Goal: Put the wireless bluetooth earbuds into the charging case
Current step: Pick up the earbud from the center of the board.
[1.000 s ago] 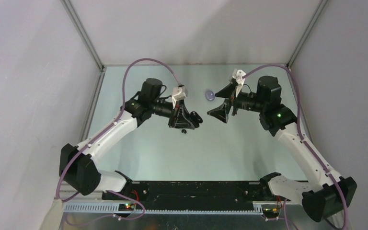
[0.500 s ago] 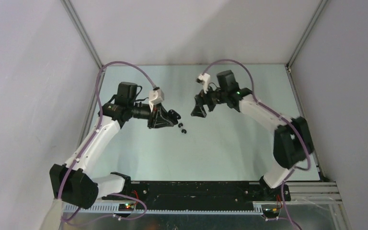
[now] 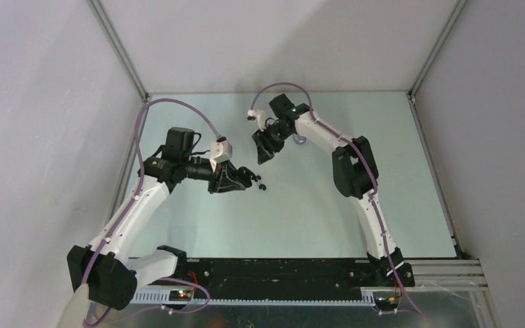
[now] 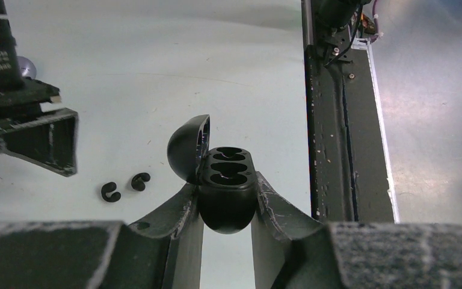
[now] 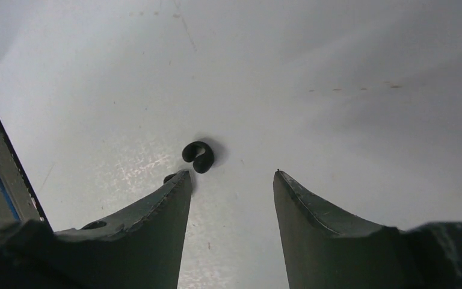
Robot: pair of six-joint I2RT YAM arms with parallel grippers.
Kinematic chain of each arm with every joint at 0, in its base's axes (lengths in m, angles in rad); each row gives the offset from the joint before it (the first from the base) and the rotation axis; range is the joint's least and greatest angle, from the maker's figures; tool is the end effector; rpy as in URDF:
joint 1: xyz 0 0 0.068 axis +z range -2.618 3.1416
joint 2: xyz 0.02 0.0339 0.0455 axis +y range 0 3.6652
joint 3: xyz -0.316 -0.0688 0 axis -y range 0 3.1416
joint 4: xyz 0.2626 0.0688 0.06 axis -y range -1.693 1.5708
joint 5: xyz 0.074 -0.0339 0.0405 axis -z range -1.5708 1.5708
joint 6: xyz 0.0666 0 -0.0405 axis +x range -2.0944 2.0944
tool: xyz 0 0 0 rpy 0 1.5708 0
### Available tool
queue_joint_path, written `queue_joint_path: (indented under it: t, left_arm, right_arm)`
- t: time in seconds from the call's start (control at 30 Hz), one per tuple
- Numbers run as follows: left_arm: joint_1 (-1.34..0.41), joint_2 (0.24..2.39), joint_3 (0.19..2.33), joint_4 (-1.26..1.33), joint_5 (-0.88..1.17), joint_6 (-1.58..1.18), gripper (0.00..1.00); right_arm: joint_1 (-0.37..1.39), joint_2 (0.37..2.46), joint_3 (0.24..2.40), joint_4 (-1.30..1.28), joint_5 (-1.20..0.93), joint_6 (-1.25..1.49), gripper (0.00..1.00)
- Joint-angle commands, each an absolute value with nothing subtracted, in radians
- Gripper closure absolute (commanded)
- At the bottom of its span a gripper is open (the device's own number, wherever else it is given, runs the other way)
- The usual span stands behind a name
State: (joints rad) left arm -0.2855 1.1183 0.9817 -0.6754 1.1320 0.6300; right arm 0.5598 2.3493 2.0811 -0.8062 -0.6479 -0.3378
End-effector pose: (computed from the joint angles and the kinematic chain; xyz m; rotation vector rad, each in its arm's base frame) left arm 0.1946 -0.1200 0.3471 1.3314 1.5620 -1.1094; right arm 0.4630 0.3376 0.2150 -1.3134 2.2228 0.9307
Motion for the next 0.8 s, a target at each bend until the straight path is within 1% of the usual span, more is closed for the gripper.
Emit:
queue_joint_path:
  t: [0.0,0.17,0.3,0.4,0.57,0.77]
  left_arm:
    - [-0.281,1.115,0.971,-0.665,1.156,0.665,1.0]
    - [-0.282,1.136,0.969,-0.678,1.172,0.675,1.0]
    - [-0.283,1.134,0.963,-0.681,1.179,0.687,1.0]
    - [-0.282,1.132,0.959,-0.68,1.179,0.692,1.0]
    - [-0.282,1.129,0.957,-0.685,1.179,0.7,1.0]
    - [-0.282,1.126,0.953,-0.688,1.181,0.709,1.0]
  right_arm:
    - [0.624,2.372,2.146,-0.907,-0.622,-0.39,0.43]
    - [0.655,2.417,2.148,-0.883,-0.591,-0.358,0.49]
    - [0.651,2.437,2.148,-0.83,-0.578,-0.301,0.56]
    - [0.646,2.454,2.159,-0.808,-0.576,-0.28,0.59]
    - [0.641,2.494,2.209,-0.843,-0.573,-0.284,0.63]
    - [0.624,2.49,2.176,-0.884,-0.644,-0.316,0.7]
